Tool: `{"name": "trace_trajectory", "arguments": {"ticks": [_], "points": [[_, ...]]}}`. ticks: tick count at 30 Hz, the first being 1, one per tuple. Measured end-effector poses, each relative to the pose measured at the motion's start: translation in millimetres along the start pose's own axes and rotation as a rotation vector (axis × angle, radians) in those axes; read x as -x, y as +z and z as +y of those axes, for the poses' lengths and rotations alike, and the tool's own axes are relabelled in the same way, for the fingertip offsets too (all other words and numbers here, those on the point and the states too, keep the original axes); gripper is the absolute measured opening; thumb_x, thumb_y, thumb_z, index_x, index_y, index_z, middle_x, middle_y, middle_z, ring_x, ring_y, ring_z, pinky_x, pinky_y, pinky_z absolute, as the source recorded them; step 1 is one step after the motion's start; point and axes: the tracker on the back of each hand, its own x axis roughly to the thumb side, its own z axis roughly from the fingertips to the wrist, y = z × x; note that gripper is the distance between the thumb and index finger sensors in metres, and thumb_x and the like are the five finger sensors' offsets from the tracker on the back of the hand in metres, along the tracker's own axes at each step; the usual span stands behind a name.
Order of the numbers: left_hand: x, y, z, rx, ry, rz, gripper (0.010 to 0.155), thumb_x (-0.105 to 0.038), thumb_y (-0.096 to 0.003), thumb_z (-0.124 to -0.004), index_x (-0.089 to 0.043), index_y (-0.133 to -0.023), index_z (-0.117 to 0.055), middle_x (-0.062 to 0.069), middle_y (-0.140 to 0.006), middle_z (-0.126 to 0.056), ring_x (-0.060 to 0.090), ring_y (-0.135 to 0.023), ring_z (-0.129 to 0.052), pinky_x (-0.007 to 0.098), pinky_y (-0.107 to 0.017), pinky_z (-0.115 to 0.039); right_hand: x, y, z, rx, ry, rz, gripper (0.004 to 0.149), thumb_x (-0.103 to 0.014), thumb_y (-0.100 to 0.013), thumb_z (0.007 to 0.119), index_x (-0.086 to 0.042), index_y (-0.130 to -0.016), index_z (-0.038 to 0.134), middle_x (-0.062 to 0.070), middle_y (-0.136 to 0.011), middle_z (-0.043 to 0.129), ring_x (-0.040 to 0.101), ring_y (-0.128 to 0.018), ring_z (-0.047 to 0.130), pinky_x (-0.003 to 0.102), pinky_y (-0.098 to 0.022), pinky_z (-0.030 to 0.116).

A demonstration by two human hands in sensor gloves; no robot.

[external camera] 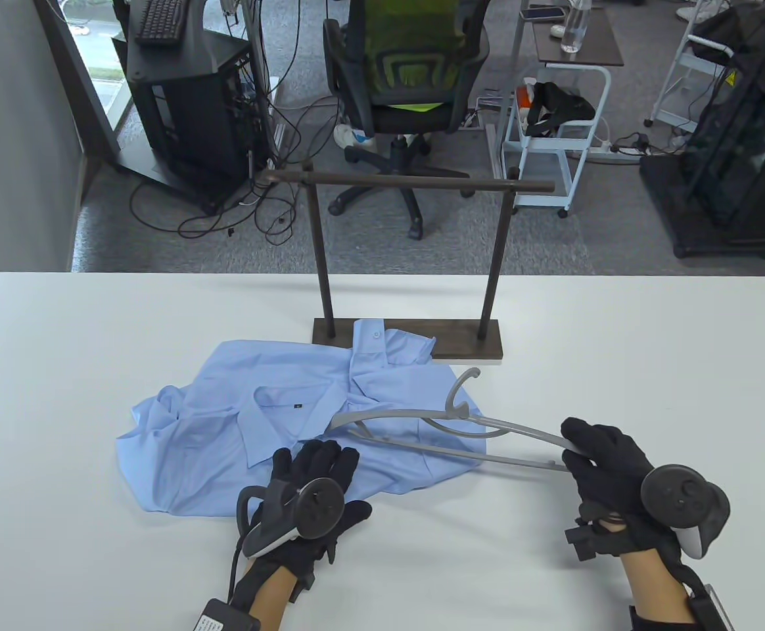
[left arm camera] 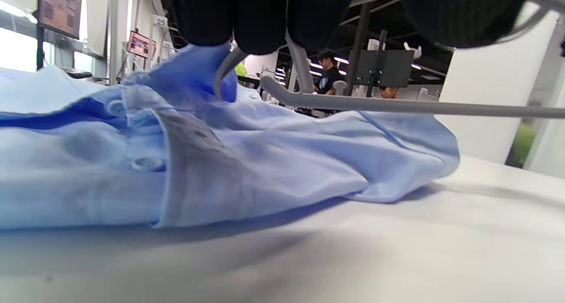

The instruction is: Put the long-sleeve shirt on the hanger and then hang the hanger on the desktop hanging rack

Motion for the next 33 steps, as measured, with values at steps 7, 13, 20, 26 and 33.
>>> {"name": "trace_trajectory", "arguments": {"ticks": [7, 13, 20, 26, 33], "points": [[53, 4, 35, -0.157, 0.001, 0.217, 0.071, -0.057, -0.0407, -0.078, -0.026, -0.103, -0.067, 0.009, -0.104, -0.067, 0.037, -0.098, -0.078, 0.068, -0.072, -0.052, 0, 2, -6, 0.038, -0.023, -0.002, 0.047, -0.03, -0.037, 0.093, -0.028, -0.084, 0.086, 0.009, -0.076, 0.085, 0.035, -0.063, 0.09, 0.06, -0.058, 0.07], [87, -5, 46, -0.149, -0.011, 0.347, 0.062, -0.047, -0.0449, -0.08, -0.028, -0.102, -0.068, 0.011, -0.105, -0.066, 0.038, -0.093, -0.082, 0.067, -0.07, -0.055, 2, 0, -15, 0.062, -0.077, 0.008, 0.047, -0.03, -0.038, 0.092, -0.027, -0.085, 0.086, 0.009, -0.076, 0.085, 0.035, -0.064, 0.09, 0.06, -0.059, 0.07], [100, -48, 32, -0.006, -0.161, 0.369, 0.056, -0.039, -0.0463, -0.08, -0.034, -0.101, -0.069, 0.009, -0.109, -0.061, 0.037, -0.093, -0.082, 0.067, -0.071, -0.056, 4, 0, -16, 0.061, -0.084, 0.015, 0.047, -0.03, -0.038, 0.093, -0.027, -0.085, 0.087, 0.009, -0.076, 0.085, 0.035, -0.063, 0.09, 0.061, -0.058, 0.07], [106, -79, 13, 0.126, -0.274, 0.389, 0.06, -0.033, -0.046, -0.082, -0.04, -0.102, -0.064, 0.007, -0.113, -0.05, 0.037, -0.098, -0.077, 0.067, -0.072, -0.053, 5, -1, -15, 0.047, -0.082, 0.011, 0.047, -0.03, -0.038, 0.092, -0.027, -0.084, 0.087, 0.009, -0.076, 0.086, 0.035, -0.063, 0.09, 0.061, -0.059, 0.07], [129, -92, 1, 0.222, -0.316, 0.441, 0.058, -0.031, -0.0458, -0.082, -0.041, -0.101, -0.066, 0.005, -0.116, -0.041, 0.037, -0.102, -0.072, 0.068, -0.072, -0.051, 11, -3, -15, 0.037, -0.093, 0.032, 0.047, -0.03, -0.038, 0.093, -0.027, -0.084, 0.087, 0.009, -0.076, 0.086, 0.036, -0.063, 0.09, 0.061, -0.059, 0.07]]}}
